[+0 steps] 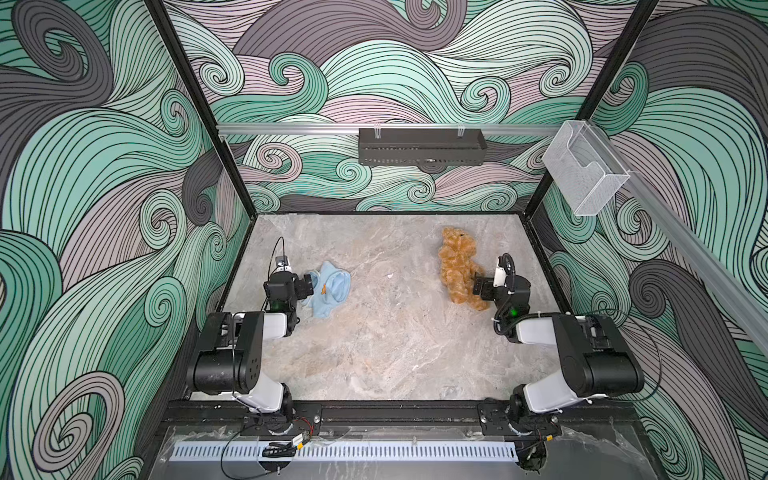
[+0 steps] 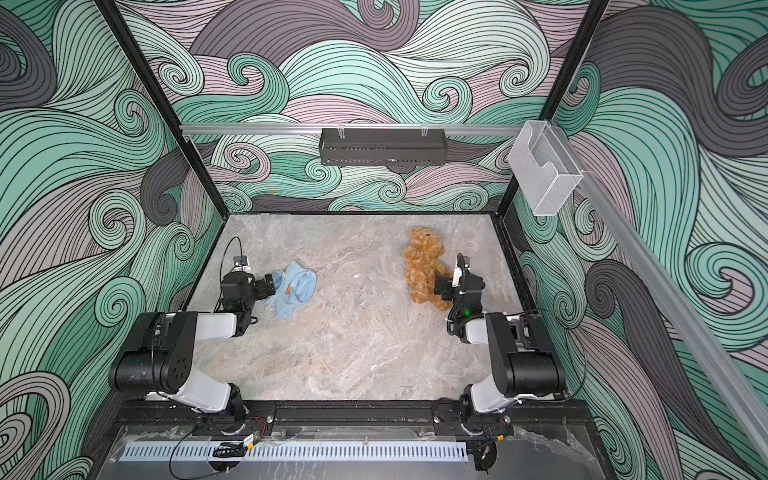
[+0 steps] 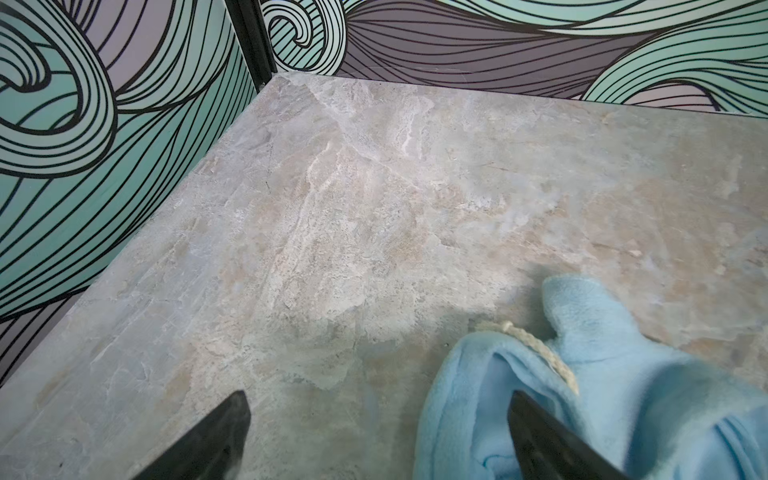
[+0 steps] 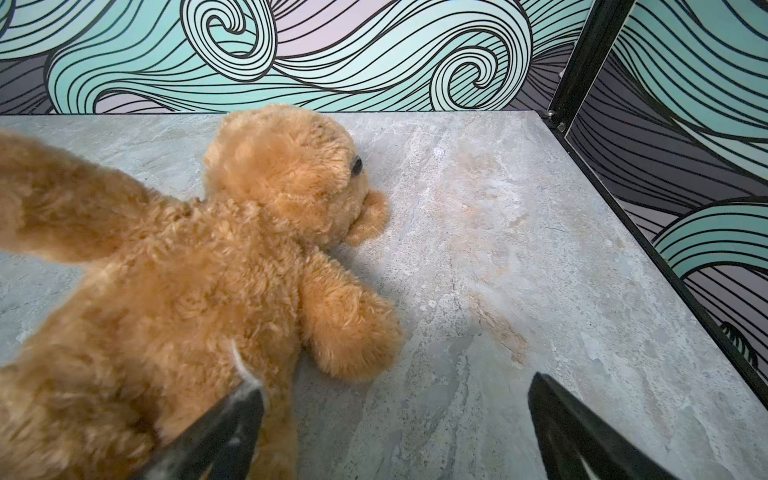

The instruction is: Dress the teddy bear

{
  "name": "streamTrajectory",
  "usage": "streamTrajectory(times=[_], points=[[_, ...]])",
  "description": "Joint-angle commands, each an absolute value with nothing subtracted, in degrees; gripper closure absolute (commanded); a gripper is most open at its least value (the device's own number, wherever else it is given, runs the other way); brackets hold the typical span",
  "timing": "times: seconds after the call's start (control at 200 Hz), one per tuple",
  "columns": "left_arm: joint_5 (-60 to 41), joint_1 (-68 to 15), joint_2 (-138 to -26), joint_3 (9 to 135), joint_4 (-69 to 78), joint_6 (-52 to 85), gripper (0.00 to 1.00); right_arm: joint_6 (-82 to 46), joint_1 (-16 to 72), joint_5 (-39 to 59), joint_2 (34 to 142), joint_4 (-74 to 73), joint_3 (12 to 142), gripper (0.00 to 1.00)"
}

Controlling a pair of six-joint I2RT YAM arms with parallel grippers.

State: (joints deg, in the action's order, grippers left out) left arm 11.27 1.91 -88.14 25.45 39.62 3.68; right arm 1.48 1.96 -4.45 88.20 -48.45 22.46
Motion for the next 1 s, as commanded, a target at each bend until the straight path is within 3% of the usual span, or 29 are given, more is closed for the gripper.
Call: streamTrajectory(times=[0.0,0.995], points=[[10.6,2.4,-87.1,26.6,38.6,4.2,0.01,1.8,1.8,-4.0,87.9,-48.4,23.1,0.01],[10.4,2.5,-86.9,26.4,38.7,4.3,0.01,1.7,1.9,-5.0,87.4,-49.5,22.5,0.01]])
